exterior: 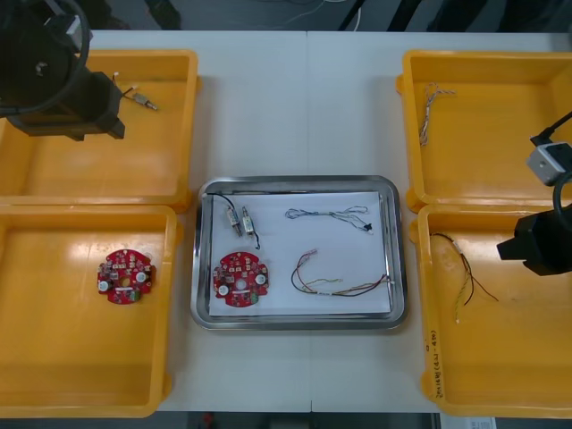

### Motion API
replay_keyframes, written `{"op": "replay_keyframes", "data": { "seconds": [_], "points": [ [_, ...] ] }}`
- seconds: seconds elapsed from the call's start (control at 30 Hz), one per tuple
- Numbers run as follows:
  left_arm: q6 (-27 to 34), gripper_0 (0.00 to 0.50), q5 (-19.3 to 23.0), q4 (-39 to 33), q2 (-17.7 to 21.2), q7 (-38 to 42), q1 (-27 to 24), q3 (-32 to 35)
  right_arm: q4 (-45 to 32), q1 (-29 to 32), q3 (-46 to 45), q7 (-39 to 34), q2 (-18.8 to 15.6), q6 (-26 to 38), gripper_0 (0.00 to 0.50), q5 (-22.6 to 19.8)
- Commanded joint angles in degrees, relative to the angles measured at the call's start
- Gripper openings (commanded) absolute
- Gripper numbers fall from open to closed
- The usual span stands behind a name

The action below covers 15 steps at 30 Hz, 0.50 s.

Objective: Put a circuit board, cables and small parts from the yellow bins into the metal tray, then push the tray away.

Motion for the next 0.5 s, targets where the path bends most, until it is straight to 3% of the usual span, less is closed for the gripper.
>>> {"op": "replay_keyframes", "data": {
  "seconds": [0.03, 0.5],
  "points": [
    [0.4, 0.5, 0.5, -2.6, 4.8, -4.1, 5.8, 6.5, -1.9, -5.8, 6.1, -2.7, -2.0, 0.2, 0.5, -2.3],
    [0.4, 0.5, 0.0, -6.8, 5.9, -9.5, 18.7, 17.0, -1.9, -18.4, 30.0, -2.0, -1.6, -2.0, 0.5, 0.5]
  ]
}}
